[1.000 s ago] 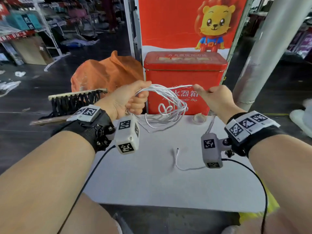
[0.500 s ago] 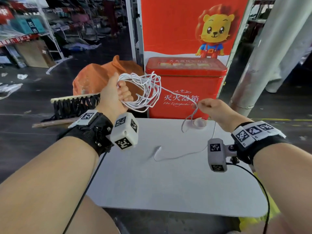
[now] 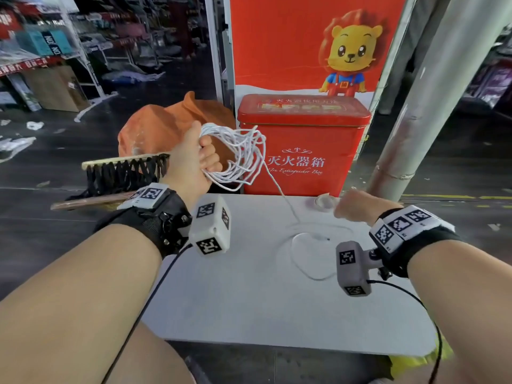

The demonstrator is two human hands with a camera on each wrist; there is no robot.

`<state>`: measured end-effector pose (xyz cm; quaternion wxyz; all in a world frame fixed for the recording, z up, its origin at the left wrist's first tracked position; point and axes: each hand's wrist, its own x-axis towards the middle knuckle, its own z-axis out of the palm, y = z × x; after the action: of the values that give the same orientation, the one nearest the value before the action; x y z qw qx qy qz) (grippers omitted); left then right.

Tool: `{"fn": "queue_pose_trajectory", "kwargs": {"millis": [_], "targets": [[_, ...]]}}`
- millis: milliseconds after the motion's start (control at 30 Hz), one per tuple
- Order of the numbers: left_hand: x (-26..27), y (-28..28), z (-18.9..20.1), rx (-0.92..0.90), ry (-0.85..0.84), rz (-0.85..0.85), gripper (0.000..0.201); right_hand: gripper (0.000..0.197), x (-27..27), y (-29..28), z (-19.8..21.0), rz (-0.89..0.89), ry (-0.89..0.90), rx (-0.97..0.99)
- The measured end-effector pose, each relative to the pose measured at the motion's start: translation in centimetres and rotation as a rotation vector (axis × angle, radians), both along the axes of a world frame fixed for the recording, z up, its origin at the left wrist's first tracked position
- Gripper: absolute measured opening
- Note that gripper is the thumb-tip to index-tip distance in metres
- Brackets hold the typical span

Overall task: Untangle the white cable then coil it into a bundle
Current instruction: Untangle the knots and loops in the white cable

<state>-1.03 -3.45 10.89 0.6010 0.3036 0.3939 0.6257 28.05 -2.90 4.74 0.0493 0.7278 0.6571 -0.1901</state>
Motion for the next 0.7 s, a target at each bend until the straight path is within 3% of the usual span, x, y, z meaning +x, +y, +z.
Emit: {"fn": "queue_pose_trajectory", "kwargs": {"millis": [100, 167, 233, 333, 400, 500, 567, 633, 700], "targets": [[1.9, -0.8, 0.7, 0.029, 0.047, -0.101, 0.048, 0.055, -2.4, -0.7, 1.0, 0.005, 0.603, 0.018], [2.8, -1.3, 1.2, 0.039, 0.052, -0.148, 0.048, 0.068, -3.9, -1.3, 1.8, 0.033, 0.847, -0.022], [3.4, -1.7, 1.5, 0.046, 0.061, -0.174, 0.048, 0.075, -4.7, -1.4, 1.9, 0.07, 0.87, -0.038], [3.5, -1.9, 1.9, 0.053, 0.055, -0.216, 0.05, 0.069, -5.4, -1.3, 1.2, 0.108, 0.817, -0.008], [3.4, -2.0, 2.0, 0.055, 0.047, -0.26, 0.05, 0.068, -5.9, -1.2, 0.9, 0.104, 0.819, 0.09], [3.3, -2.2, 2.3, 0.064, 0.052, -0.327, 0.049, 0.075, -6.7, -1.1, 1.0, 0.088, 0.965, 0.25], [3.5, -2.4, 2.5, 0.077, 0.045, -0.36, 0.049, 0.054, -7.1, -1.1, 1.4, 0.098, 1.018, 0.281], [3.7, -2.5, 2.6, 0.092, 0.034, -0.361, 0.049, 0.015, -7.3, -1.5, 2.0, 0.029, 1.088, 0.305], [3.7, -2.4, 2.8, 0.111, 0.007, -0.322, 0.048, 0.021, -6.7, -1.3, 2.1, -0.049, 1.026, 0.419]]}}
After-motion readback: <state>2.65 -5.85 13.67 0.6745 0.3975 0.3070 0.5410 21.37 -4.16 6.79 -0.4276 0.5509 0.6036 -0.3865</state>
